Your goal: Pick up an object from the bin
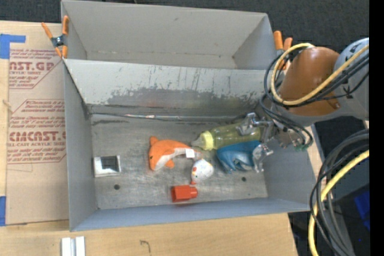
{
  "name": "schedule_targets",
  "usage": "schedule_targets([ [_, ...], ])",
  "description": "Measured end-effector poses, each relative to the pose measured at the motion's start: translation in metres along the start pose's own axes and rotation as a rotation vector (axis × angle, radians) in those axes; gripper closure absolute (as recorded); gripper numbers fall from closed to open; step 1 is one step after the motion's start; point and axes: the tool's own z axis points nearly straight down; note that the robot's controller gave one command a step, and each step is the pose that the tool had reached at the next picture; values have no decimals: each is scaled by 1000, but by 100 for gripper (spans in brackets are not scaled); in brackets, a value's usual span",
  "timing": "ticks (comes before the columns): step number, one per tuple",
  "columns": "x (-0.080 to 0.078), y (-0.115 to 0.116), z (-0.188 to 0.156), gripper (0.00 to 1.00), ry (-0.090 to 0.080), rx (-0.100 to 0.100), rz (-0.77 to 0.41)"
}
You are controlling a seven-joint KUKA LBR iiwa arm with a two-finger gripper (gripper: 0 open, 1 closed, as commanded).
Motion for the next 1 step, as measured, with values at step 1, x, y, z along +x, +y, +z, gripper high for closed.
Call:
schedule_targets([
  [1, 0, 0, 0, 100, 0, 0, 0],
])
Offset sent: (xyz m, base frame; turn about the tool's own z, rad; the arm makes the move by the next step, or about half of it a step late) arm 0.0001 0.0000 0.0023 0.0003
